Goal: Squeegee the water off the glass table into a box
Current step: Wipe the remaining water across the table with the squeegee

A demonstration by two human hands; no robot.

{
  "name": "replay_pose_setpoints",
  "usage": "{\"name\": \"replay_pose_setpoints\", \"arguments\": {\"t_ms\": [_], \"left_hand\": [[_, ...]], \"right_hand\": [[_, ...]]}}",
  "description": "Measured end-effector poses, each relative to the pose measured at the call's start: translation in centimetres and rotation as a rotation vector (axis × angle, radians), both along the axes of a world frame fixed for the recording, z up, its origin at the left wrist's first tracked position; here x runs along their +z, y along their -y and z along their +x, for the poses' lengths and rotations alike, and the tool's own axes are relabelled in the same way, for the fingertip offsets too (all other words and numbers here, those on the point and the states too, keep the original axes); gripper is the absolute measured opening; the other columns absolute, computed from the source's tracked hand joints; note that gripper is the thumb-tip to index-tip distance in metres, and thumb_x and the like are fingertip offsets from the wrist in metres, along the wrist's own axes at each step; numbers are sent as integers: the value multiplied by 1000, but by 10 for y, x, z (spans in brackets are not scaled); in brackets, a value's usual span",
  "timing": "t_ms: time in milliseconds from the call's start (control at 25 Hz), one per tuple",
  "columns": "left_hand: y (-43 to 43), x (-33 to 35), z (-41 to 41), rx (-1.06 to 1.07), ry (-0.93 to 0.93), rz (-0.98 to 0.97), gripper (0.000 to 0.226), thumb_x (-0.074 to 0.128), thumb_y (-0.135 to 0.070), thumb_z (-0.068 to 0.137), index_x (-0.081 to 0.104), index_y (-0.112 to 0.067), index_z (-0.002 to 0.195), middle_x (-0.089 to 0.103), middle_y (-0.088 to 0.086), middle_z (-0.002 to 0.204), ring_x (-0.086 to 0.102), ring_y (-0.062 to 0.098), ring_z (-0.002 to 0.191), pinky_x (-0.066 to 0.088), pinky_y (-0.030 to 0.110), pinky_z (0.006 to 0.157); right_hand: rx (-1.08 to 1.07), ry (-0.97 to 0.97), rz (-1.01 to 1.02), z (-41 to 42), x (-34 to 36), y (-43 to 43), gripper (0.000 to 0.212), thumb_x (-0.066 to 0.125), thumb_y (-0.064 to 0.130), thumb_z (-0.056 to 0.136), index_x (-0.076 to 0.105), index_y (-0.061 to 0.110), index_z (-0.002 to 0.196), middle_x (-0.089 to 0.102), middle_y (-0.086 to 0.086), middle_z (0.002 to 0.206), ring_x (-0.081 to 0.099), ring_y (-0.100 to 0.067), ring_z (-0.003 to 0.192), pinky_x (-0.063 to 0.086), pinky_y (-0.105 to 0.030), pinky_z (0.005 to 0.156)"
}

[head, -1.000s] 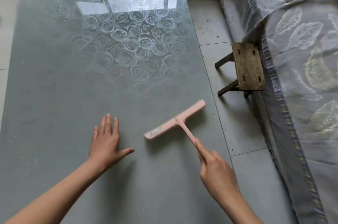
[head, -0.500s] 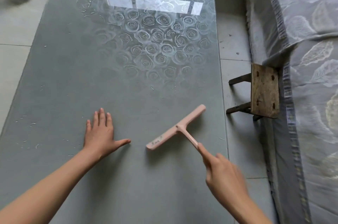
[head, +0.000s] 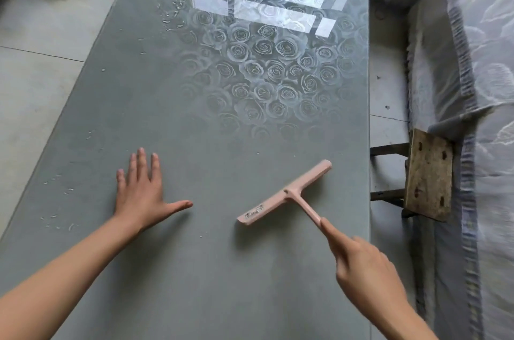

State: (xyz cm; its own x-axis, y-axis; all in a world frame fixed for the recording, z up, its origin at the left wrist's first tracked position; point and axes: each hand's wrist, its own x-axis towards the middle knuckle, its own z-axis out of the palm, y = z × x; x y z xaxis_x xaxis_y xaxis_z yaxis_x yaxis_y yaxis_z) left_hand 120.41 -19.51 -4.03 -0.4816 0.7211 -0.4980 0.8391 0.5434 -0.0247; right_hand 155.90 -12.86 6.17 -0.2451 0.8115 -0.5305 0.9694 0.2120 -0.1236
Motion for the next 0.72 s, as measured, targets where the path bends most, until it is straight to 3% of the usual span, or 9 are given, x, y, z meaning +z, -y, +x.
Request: {"name": "replay_pose_setpoints", "arguments": {"t_ms": [120,320,480,560,720], "left_hand": [[-9,-9,-16,86,38,-107,145,47,-93,52,-16,-6,149,-25,21,154,-18,34,145,0,52,116],[-13,-17,-18,164,167,-179,151,43,-97,45,-42,-10,134,-49,18,140,-39,34,135,-8,58,112],[-20,-17,-20,201,212,-259,151,42,-99,43,-56,-9,113,-63,19,120,-51,37,122,-14,64,108],[-21,-16,-20,209,230,-287,152,41,-99,41,-58,-8,110,-66,20,115,-54,38,117,-15,65,106],[-23,-16,-18,219,242,-318,151,42,-98,43,-59,-7,109,-67,21,112,-58,38,110,-16,65,105]], "right_hand": [[49,-66,-28,-50,-16,-12,55,32,28,98,14,58,141,42,2,79,57,-26,86,38,-36,65],[104,-223,-43,-176,-33,-77,52,37,18,95,34,47,138,58,-11,104,56,-34,99,36,-34,69],[165,-137,84,-122,-13,-73,56,35,23,95,20,58,135,54,-2,83,57,-29,84,34,-35,59],[81,-67,-1,-96,-4,-54,56,33,28,96,15,63,136,51,2,81,57,-25,85,36,-35,61],[124,-110,36,-161,-25,-66,57,33,20,97,20,52,142,47,-4,83,56,-31,85,34,-33,62]]}}
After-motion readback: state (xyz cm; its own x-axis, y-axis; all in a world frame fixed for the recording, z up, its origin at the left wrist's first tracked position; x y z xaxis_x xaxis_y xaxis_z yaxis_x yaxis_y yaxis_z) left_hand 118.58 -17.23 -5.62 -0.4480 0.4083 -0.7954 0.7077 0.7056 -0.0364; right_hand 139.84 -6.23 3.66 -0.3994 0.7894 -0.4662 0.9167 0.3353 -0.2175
